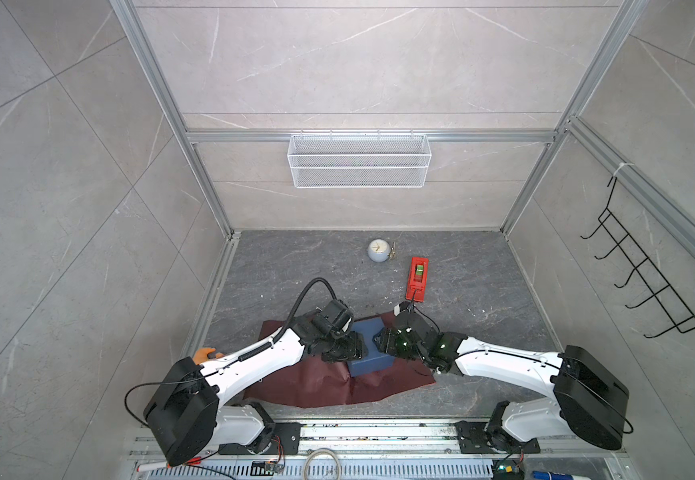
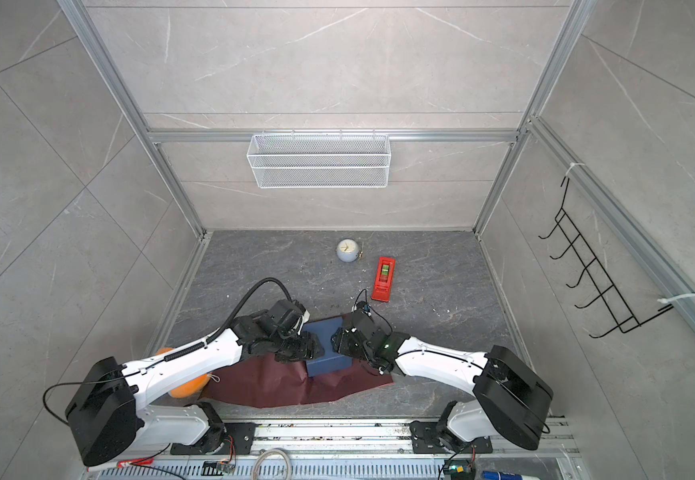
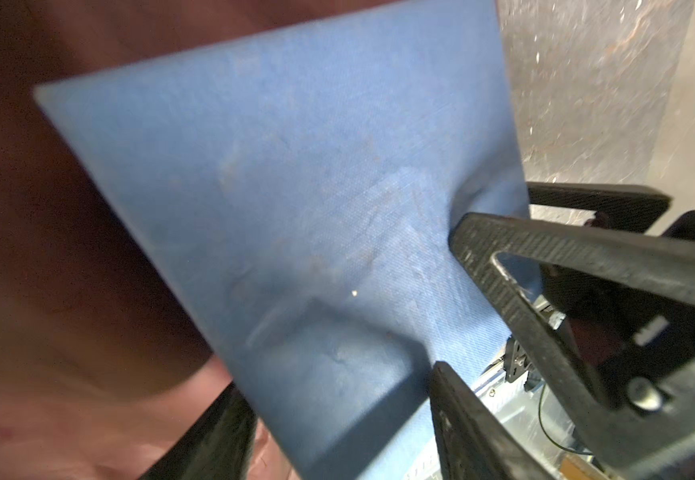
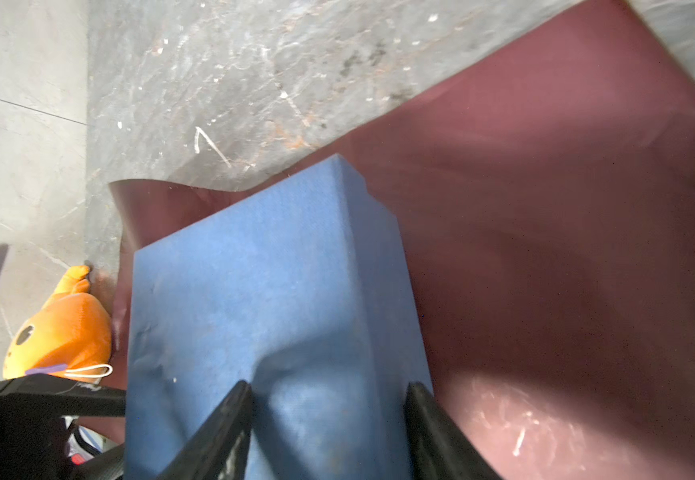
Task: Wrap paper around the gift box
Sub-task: 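Carry the blue box with both grippers and lower it onto the red paper center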
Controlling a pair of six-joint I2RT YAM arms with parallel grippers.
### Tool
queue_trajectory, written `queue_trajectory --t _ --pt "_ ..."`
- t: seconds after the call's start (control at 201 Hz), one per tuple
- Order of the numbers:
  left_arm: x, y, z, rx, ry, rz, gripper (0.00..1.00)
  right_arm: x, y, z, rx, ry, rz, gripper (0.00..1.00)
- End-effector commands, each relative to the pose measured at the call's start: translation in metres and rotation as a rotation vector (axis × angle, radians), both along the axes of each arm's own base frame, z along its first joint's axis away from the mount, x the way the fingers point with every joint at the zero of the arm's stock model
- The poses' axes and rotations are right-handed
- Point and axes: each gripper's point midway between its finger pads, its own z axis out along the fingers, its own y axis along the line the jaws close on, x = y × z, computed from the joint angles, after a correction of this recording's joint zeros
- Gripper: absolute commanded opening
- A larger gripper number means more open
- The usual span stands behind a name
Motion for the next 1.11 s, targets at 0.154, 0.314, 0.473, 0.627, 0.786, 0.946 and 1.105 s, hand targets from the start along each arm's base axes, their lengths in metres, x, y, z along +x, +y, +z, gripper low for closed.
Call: queue_trajectory --t 0.154,0.314,0.473,0.627,0.786,0.946,1.105 --pt "0.008 -0.030 0.039 -0.207 -0.075 -0.080 0.67 -0.010 0.028 0.010 0.046 0.002 0.061 0.60" --pt "0.013 -0.033 0.022 -0.188 -0.055 -0.070 0.68 -0.011 -0.002 0.002 -0.053 0.005 0.028 0.65" --pt "0.021 -0.042 0.009 -0.165 -0.048 -0.091 0.69 -0.010 -0.048 0.010 -0.135 0.005 0.028 0.72" --pt "0.029 -0.056 0.007 -0.179 -0.043 -0.116 0.70 -0.008 -0.099 0.016 -0.180 0.014 -0.004 0.74" --pt "0.034 -0.061 0.017 -0.194 -0.064 -0.133 0.77 0.008 -0.123 0.014 -0.116 0.036 -0.032 0.75" --pt "0.035 -0.036 0.036 -0.166 -0.143 -0.104 0.82 0.029 -0.127 0.001 -0.045 0.066 -0.085 0.71" --pt "0.052 0.020 0.024 -0.169 -0.133 0.085 0.74 0.038 -0.118 -0.027 -0.001 0.125 -0.095 0.61"
